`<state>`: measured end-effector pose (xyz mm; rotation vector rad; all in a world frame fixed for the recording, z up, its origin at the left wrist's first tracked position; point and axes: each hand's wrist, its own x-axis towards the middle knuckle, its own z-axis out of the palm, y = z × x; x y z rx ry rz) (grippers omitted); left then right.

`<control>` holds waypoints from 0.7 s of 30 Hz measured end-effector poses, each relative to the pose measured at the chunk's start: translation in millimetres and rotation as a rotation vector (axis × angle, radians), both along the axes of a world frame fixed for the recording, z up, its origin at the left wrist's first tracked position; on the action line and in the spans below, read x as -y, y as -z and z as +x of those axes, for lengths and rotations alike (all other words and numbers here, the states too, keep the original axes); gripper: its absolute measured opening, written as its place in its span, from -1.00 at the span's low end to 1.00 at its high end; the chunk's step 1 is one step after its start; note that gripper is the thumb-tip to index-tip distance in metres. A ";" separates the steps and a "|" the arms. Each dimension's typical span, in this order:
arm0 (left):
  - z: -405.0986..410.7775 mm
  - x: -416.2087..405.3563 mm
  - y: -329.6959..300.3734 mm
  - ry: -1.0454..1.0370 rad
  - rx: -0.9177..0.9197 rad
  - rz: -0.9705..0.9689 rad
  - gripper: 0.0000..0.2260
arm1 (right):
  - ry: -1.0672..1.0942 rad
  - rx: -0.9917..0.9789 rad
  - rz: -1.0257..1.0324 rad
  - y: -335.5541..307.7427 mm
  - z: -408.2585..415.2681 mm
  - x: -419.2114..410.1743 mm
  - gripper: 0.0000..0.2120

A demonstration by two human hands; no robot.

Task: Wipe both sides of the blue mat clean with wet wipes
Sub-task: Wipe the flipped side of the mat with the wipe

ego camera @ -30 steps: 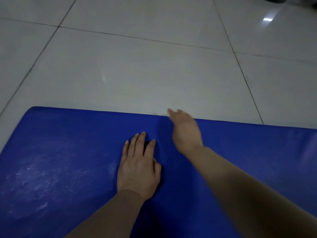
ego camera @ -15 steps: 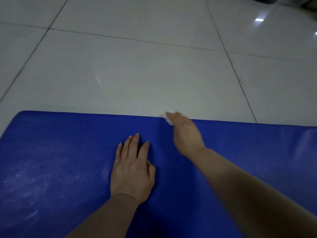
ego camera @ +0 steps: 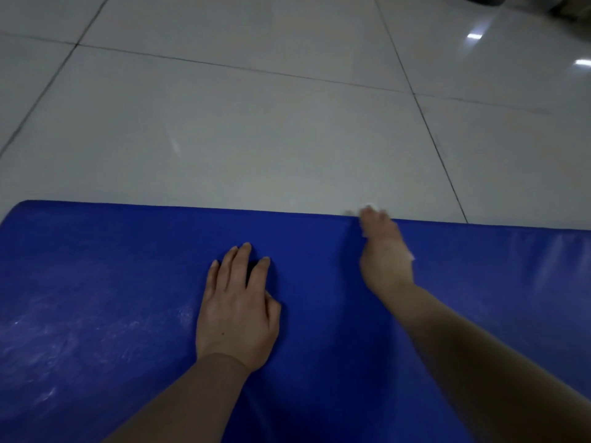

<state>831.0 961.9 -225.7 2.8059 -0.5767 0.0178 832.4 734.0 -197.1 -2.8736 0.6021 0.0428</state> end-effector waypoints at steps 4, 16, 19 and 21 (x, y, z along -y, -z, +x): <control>-0.3 0.0 -2.5 -0.003 -0.010 -0.001 -0.51 | -0.260 -0.012 0.030 5.1 -11.5 -10.0 -0.27; -0.1 1.1 -3.9 -0.004 -0.015 0.006 -0.50 | -0.352 0.110 0.016 26.0 -30.6 -36.0 -0.21; 0.5 1.6 -3.2 -0.002 -0.006 0.002 -0.50 | -0.234 0.142 -0.029 22.0 -56.8 18.7 -0.17; 0.0 0.8 -1.7 -0.002 -0.002 0.001 -0.50 | 0.012 0.118 -0.025 5.9 -71.5 45.0 -0.22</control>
